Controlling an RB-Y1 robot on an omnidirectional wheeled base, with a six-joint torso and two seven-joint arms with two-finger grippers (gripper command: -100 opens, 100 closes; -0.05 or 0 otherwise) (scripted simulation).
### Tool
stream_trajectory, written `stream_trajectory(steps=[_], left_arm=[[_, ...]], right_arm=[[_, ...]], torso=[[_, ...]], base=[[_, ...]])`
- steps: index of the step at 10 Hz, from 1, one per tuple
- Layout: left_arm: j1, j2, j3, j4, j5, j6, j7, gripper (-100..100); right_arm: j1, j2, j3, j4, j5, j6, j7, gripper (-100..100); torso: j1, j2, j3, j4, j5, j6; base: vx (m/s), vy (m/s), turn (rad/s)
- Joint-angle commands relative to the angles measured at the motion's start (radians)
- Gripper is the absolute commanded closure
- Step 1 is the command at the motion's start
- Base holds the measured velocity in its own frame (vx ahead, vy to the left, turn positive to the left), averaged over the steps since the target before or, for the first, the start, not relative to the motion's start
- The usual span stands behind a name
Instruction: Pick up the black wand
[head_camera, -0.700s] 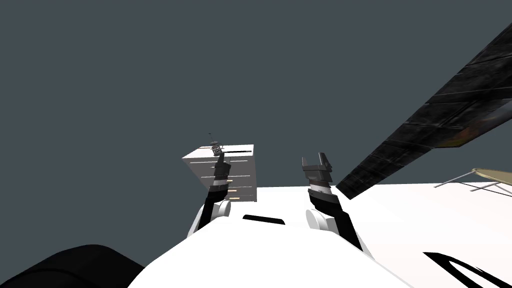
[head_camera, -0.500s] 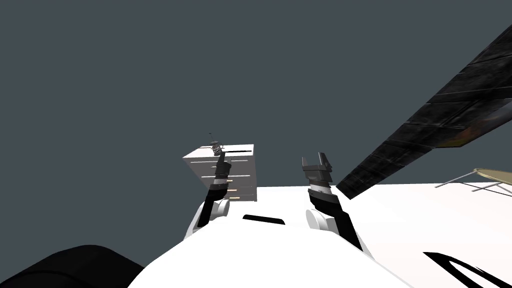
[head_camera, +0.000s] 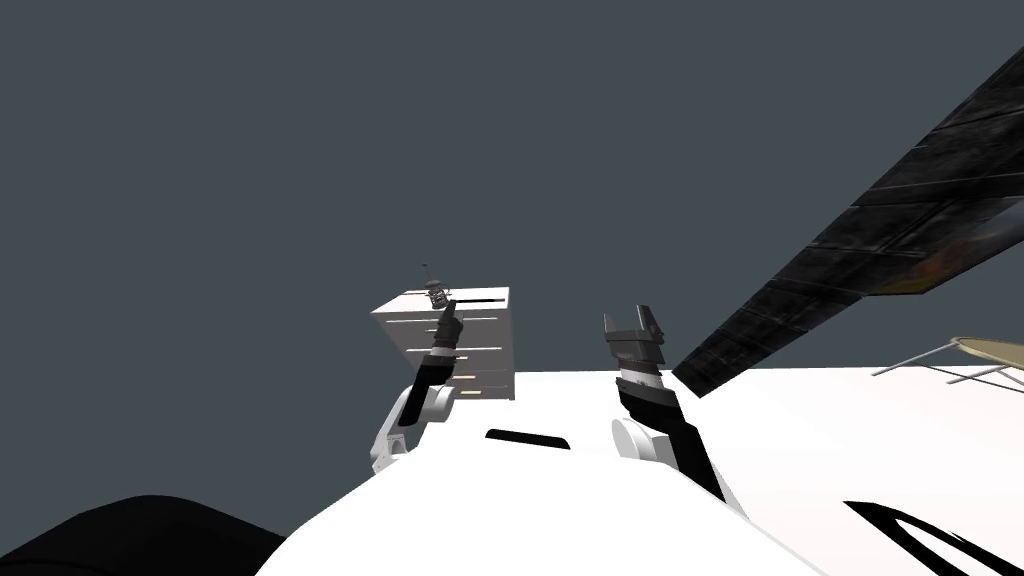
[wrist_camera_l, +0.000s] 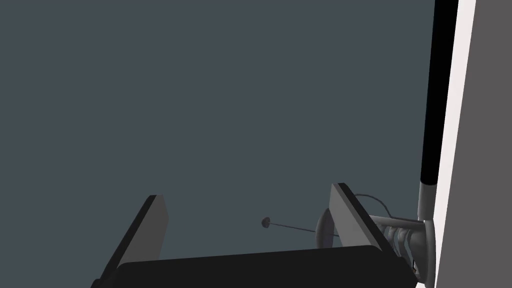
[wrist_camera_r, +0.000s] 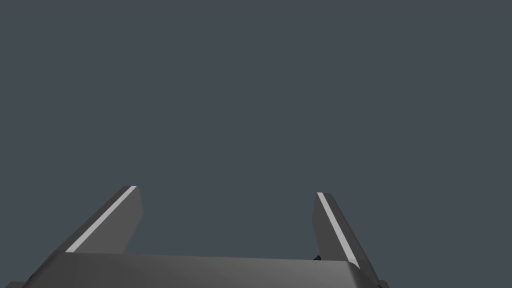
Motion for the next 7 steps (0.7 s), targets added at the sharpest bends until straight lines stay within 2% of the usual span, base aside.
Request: stream_trajectory(steps=[1, 2, 3, 4, 5, 6, 7], left_arm=[[-0.05, 0.026, 0.025, 0.021, 0.0, 0.05, -0.005, -100], [-0.051, 0.026, 0.025, 0.021, 0.0, 0.059, -0.005, -100], [-0.091, 0.046, 0.048, 0.047, -0.001, 0.096, -0.011, -100], [-0.101, 0.046, 0.048, 0.047, -0.001, 0.111, -0.011, -100], [-0.138, 0.063, 0.074, 0.077, -0.002, 0.139, -0.017, -100], [-0.156, 0.063, 0.074, 0.077, -0.002, 0.167, -0.017, -100], [-0.193, 0.079, 0.101, 0.109, -0.003, 0.195, -0.023, -100]], right_arm=[[0.0, 0.0, 0.0, 0.0, 0.0, 0.0, 0.0, 0], [0.0, 0.0, 0.0, 0.0, 0.0, 0.0, 0.0, 0], [0.0, 0.0, 0.0, 0.0, 0.0, 0.0, 0.0, 0], [0.0, 0.0, 0.0, 0.0, 0.0, 0.0, 0.0, 0], [0.0, 0.0, 0.0, 0.0, 0.0, 0.0, 0.0, 0], [0.0, 0.0, 0.0, 0.0, 0.0, 0.0, 0.0, 0], [0.0, 0.0, 0.0, 0.0, 0.0, 0.0, 0.0, 0]], torso=[[0.0, 0.0, 0.0, 0.0, 0.0, 0.0], [0.0, 0.0, 0.0, 0.0, 0.0, 0.0], [0.0, 0.0, 0.0, 0.0, 0.0, 0.0], [0.0, 0.0, 0.0, 0.0, 0.0, 0.0], [0.0, 0.0, 0.0, 0.0, 0.0, 0.0], [0.001, 0.0, 0.0, 0.0, 0.0, 0.0], [0.0, 0.0, 0.0, 0.0, 0.0, 0.0]], base=[[-0.034, 0.003, 0.021], [-0.03, 0.002, 0.009], [-0.04, -0.001, 0.019], [-0.037, 0.004, 0.013], [-0.044, 0.013, 0.022], [-0.034, 0.006, 0.012], [-0.04, 0.002, 0.027]])
